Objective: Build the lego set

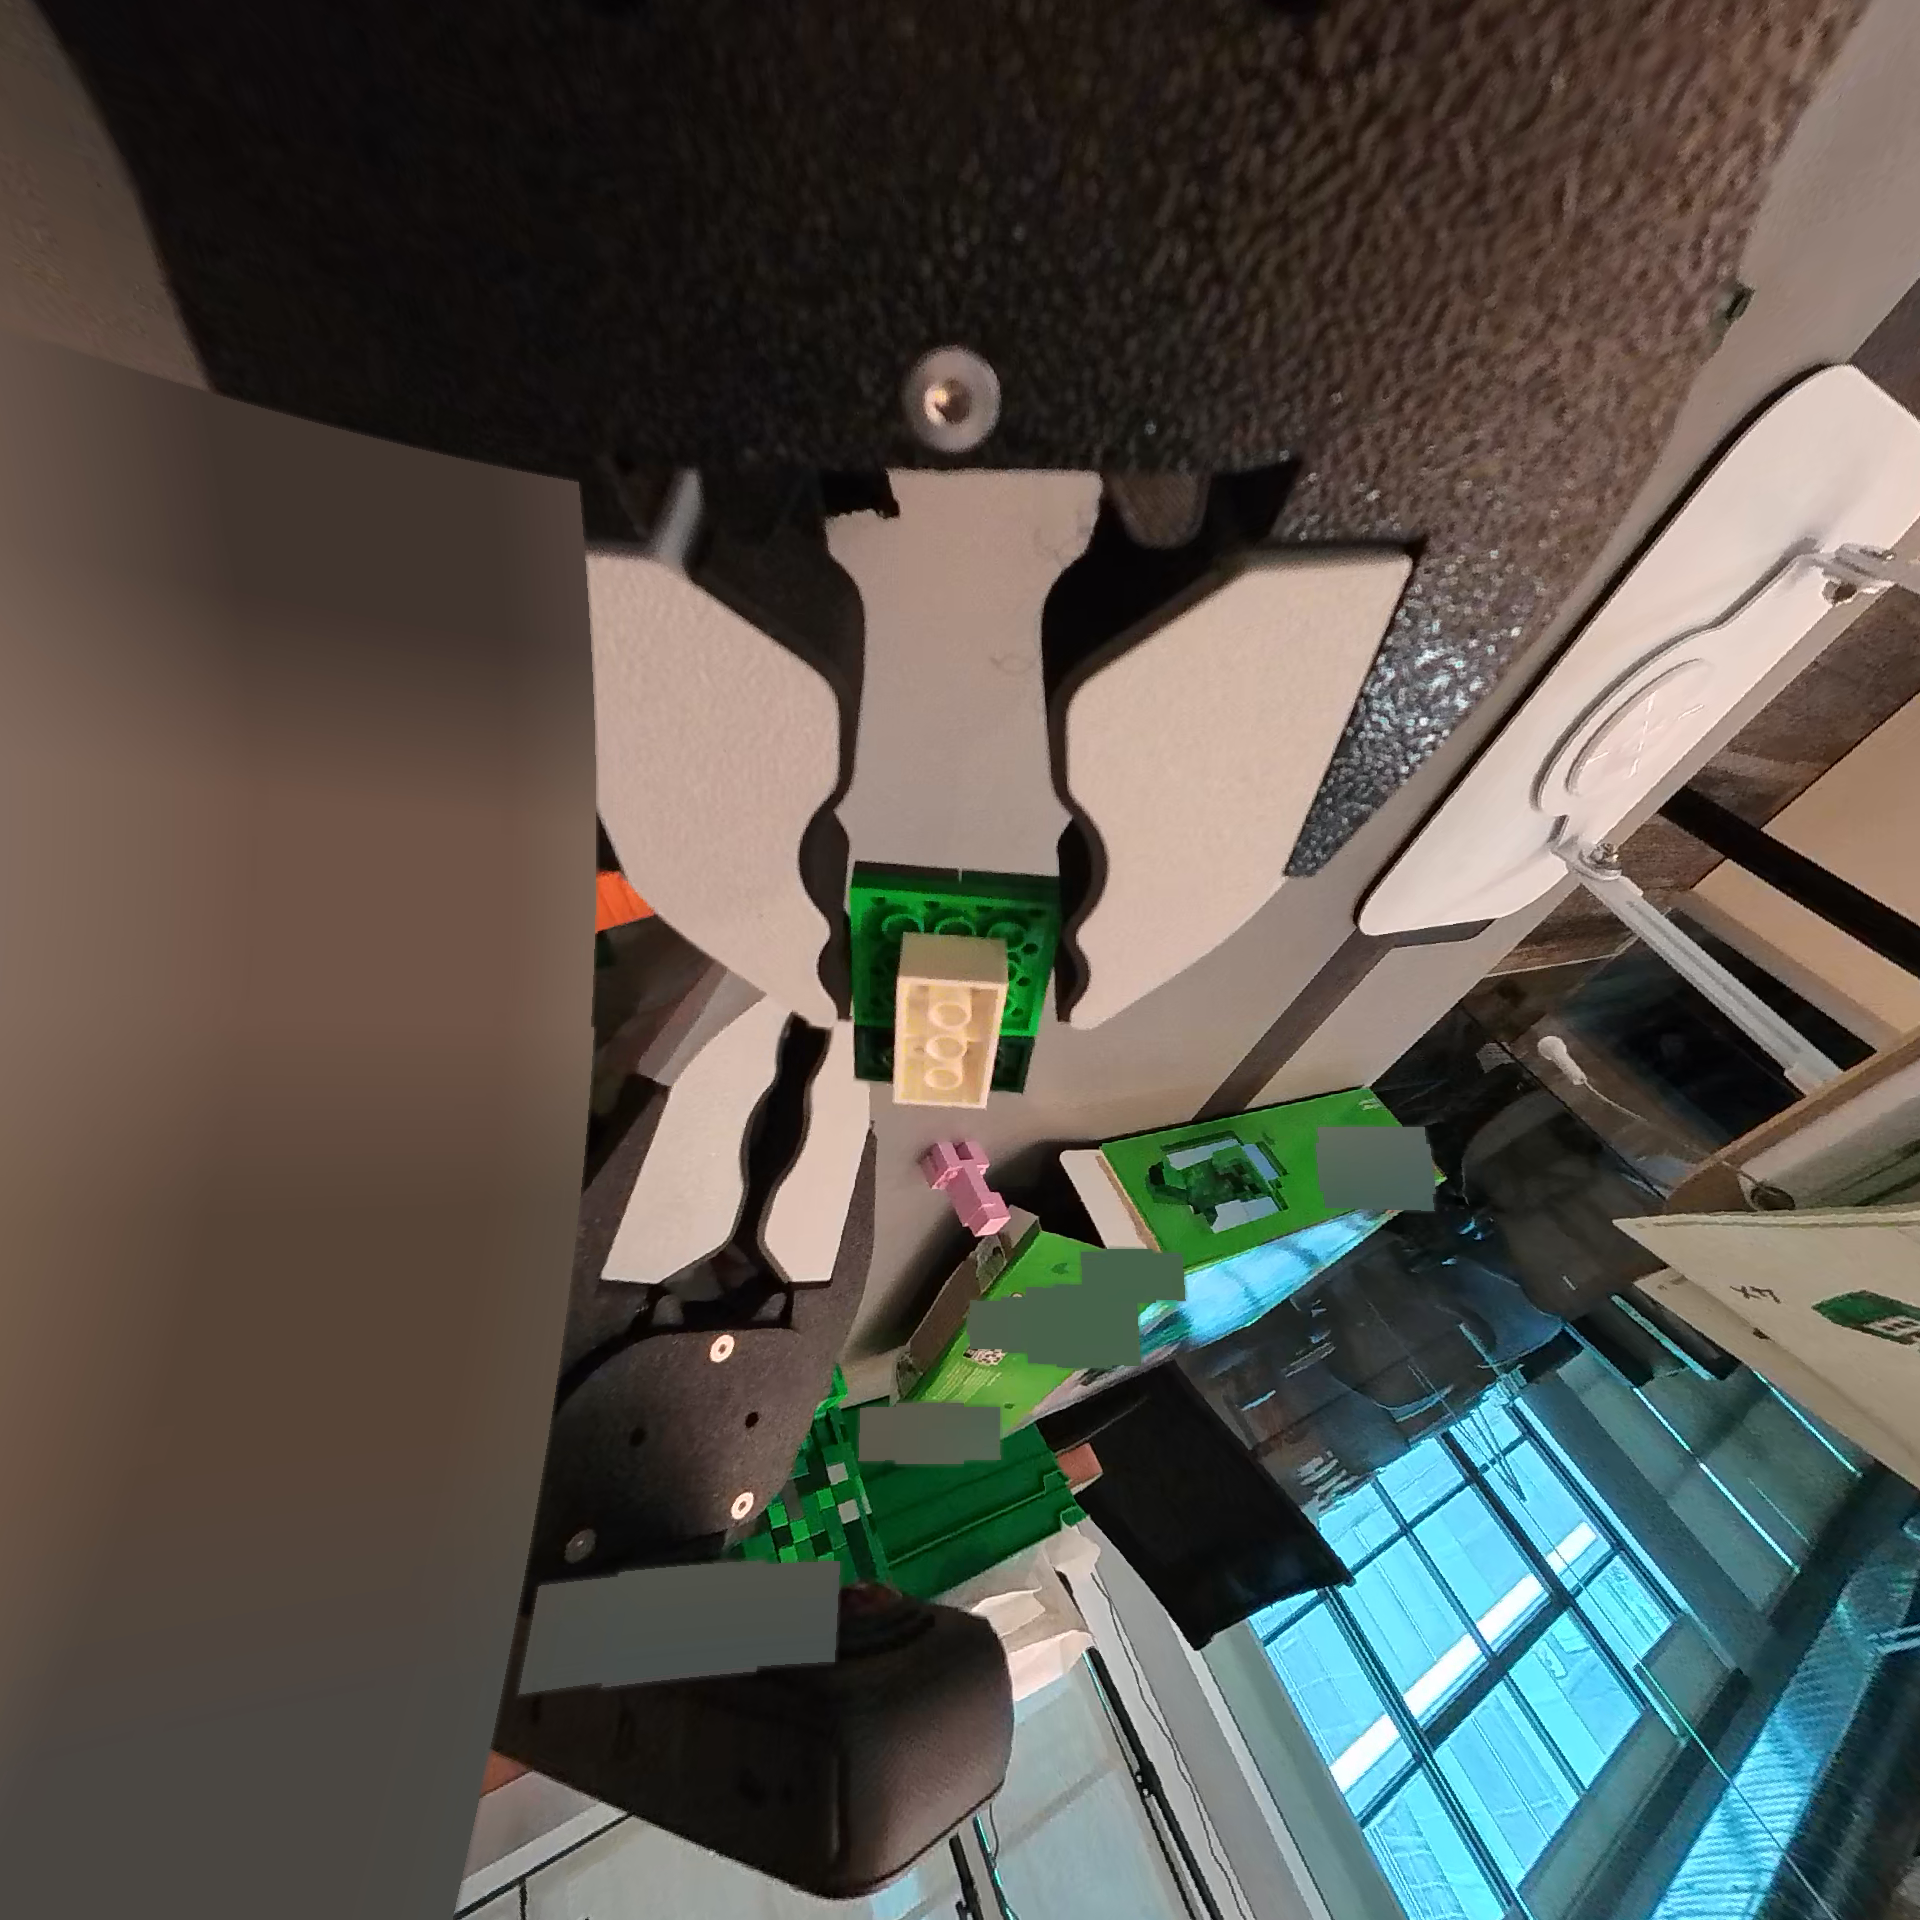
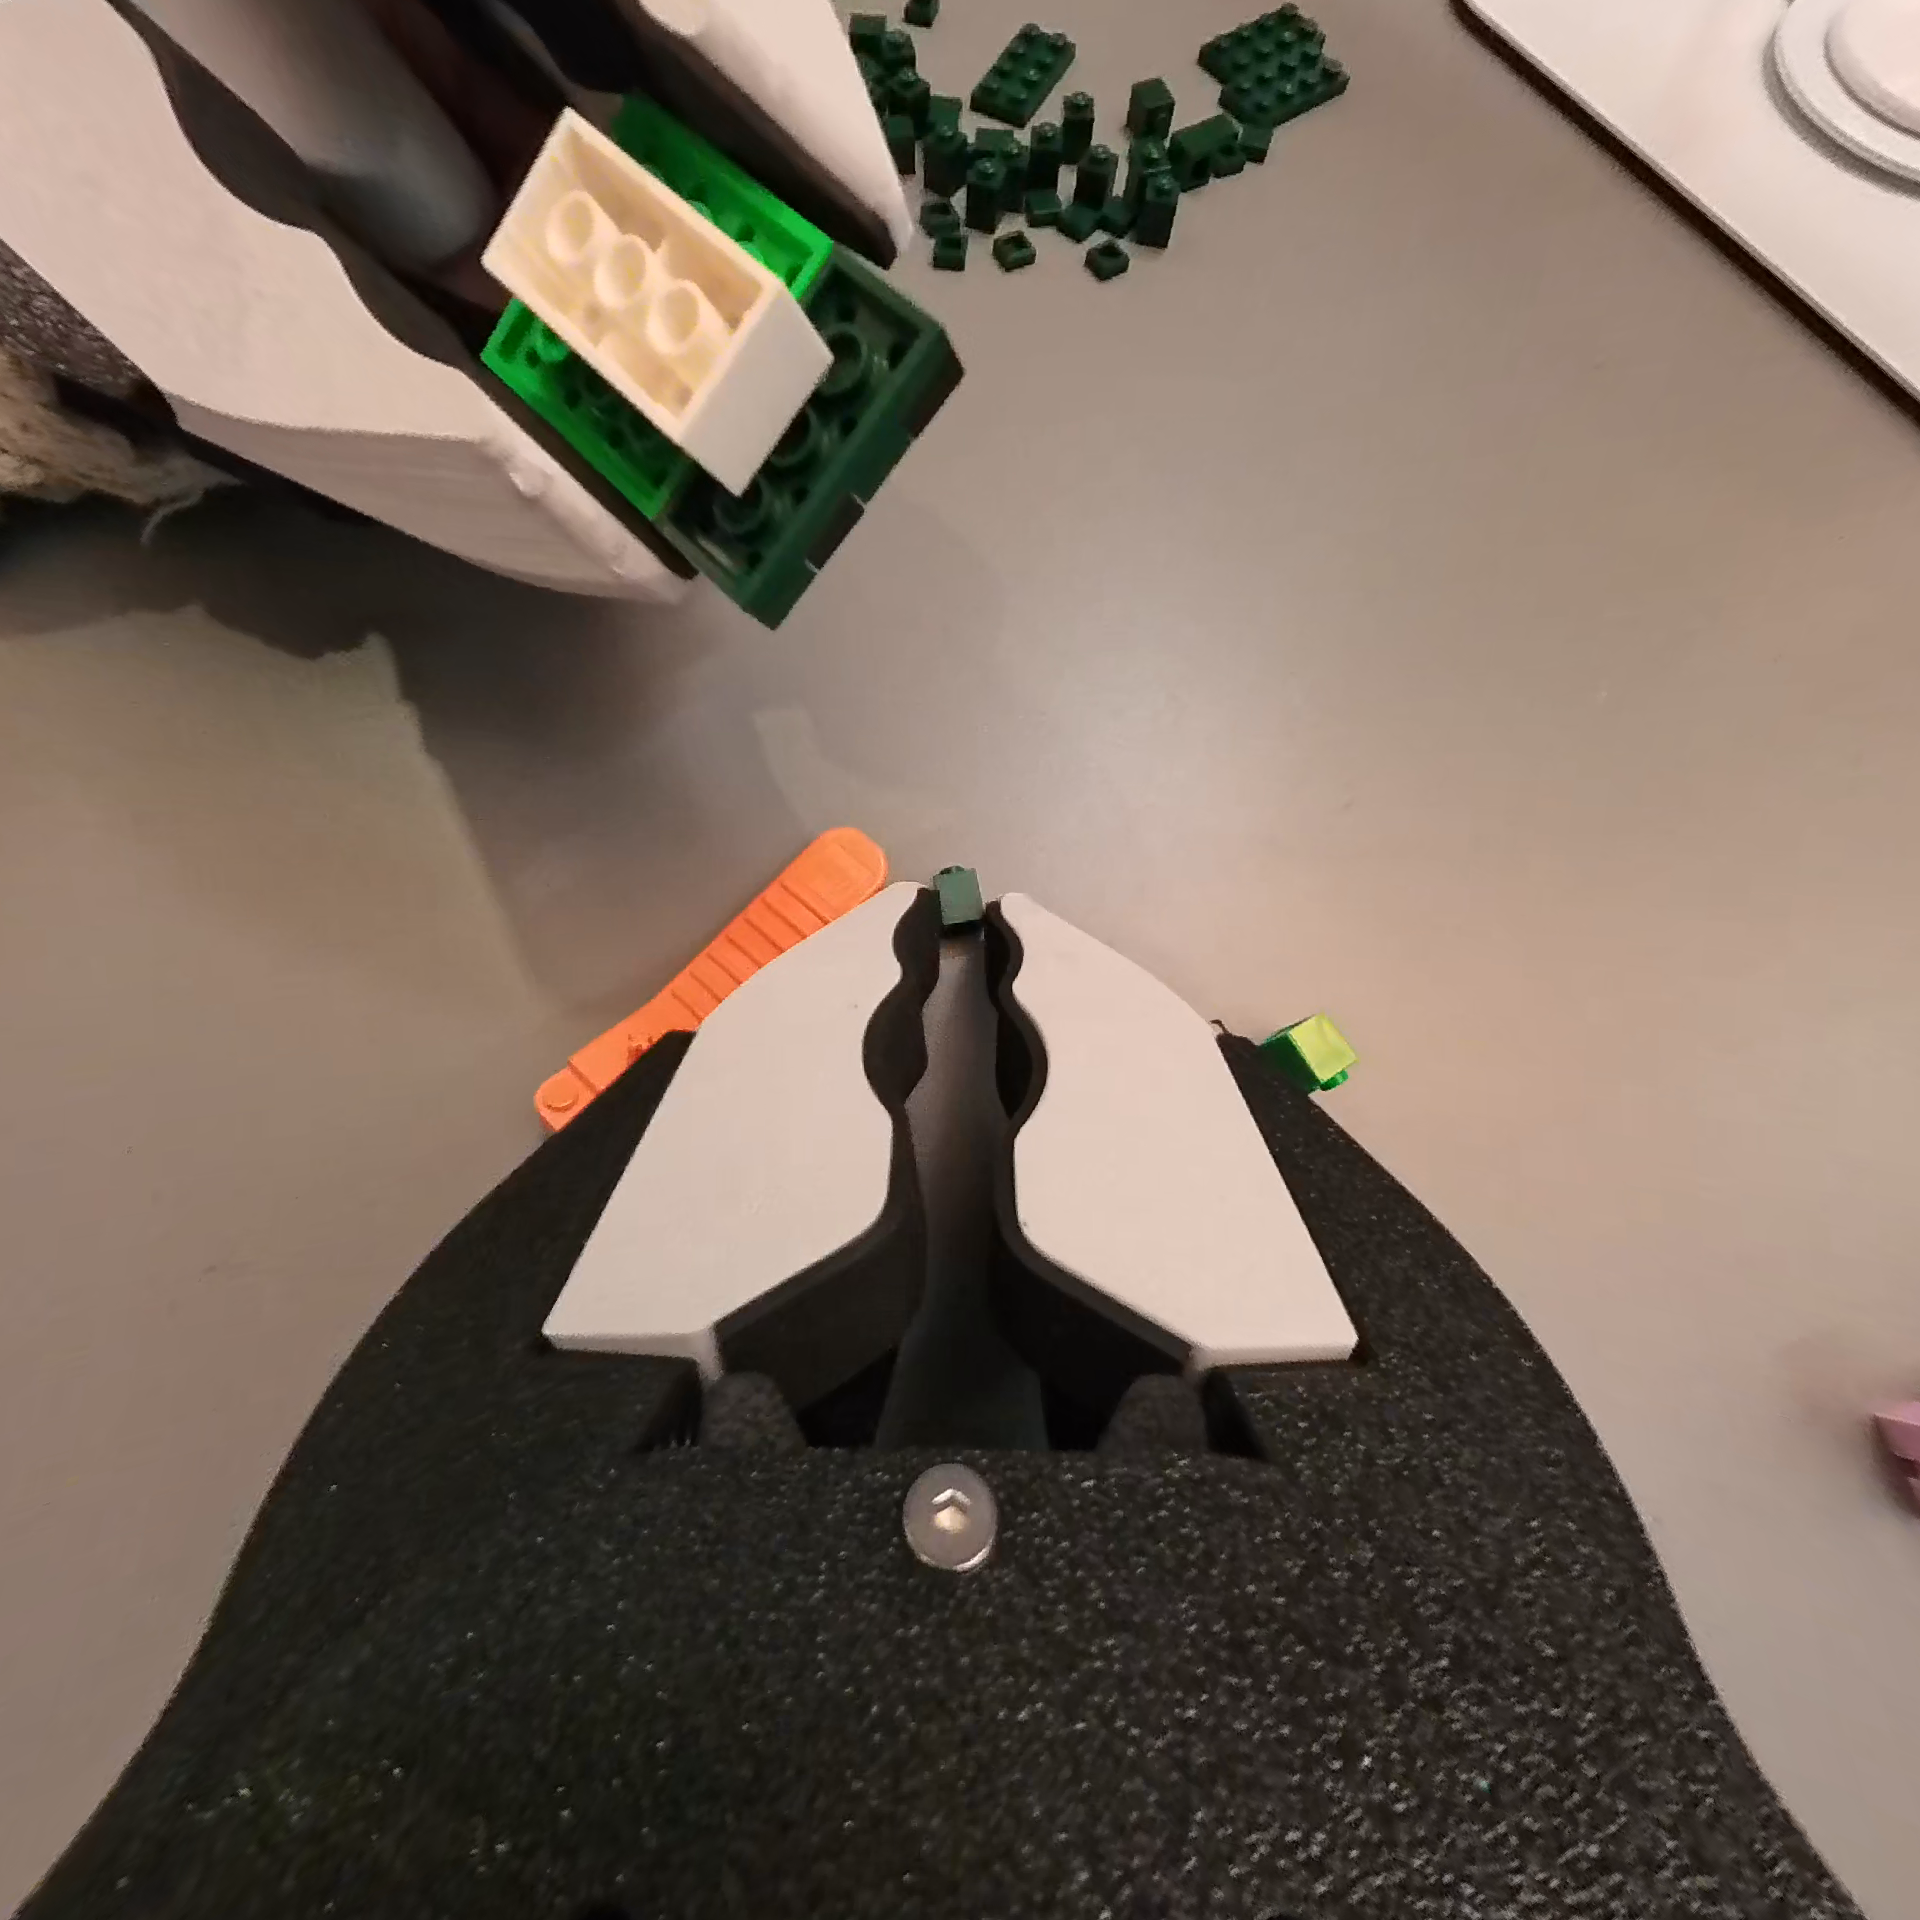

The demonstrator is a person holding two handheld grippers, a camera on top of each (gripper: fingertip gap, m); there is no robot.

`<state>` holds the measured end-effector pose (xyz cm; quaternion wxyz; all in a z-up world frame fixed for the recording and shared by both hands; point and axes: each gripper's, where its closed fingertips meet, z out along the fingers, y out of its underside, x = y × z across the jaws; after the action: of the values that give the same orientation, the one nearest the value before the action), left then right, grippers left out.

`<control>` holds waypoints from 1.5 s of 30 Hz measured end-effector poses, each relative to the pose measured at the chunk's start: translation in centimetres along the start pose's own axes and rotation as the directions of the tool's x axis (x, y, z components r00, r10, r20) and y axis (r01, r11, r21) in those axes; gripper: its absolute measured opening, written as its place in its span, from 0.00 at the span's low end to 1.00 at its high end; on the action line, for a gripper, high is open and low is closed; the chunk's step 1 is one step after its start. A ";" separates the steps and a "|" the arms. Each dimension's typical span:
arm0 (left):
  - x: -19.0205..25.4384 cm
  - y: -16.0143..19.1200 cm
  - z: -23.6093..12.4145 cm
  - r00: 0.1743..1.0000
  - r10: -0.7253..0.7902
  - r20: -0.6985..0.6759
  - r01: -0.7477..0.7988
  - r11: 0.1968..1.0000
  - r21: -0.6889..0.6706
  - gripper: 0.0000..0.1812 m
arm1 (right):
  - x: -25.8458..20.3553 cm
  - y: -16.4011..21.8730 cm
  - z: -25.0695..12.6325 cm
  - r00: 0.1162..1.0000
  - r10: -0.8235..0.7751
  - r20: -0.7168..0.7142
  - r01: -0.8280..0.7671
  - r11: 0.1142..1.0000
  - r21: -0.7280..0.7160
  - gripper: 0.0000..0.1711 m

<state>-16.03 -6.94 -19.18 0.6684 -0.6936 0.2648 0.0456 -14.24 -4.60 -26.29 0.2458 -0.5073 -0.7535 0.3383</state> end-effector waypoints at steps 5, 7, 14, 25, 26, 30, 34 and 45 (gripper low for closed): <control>-0.6 0.5 0.0 1.000 0.002 0.031 -0.001 0.999 -0.032 0.20 | 0.2 -0.5 -0.6 0.995 -0.079 -0.052 0.082 0.995 0.050 0.04; -0.6 0.7 0.1 0.999 0.009 0.034 -0.008 0.999 -0.046 0.20 | 0.4 -0.8 -1.1 0.990 -0.119 -0.074 0.125 0.989 0.078 0.04; 0.1 1.4 0.4 0.998 0.063 0.010 -0.062 0.993 -0.100 0.20 | 0.7 -3.1 -3.2 0.969 -0.190 -0.159 0.221 0.953 0.207 0.04; 1.2 1.4 0.7 0.992 0.114 -0.046 -0.118 0.989 -0.093 0.20 | -0.2 -4.7 -4.8 0.934 -0.287 -0.213 0.340 0.897 0.281 0.04; 1.3 1.5 0.7 0.992 0.117 -0.049 -0.122 0.988 -0.096 0.20 | -0.2 -4.7 -4.7 0.933 -0.289 -0.213 0.342 0.897 0.279 0.04; 1.4 1.6 0.8 0.991 0.125 -0.056 -0.130 0.986 -0.103 0.20 | -0.5 -4.4 -4.4 0.936 -0.297 -0.187 0.340 0.900 0.274 0.04; 1.5 1.6 0.8 0.990 0.130 -0.061 -0.136 0.985 -0.107 0.20 | -0.7 -4.4 -4.4 0.937 -0.301 -0.175 0.341 0.898 0.278 0.04; 1.3 1.2 0.6 0.992 0.120 -0.031 -0.122 0.988 -0.093 0.20 | 0.9 0.3 -2.3 0.978 -0.201 -0.063 0.203 0.979 0.019 0.04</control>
<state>-15.27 -6.76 -20.91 0.6272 -0.7078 0.3123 0.0900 -12.75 -3.07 -25.00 0.3080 -0.4349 -0.7890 0.3057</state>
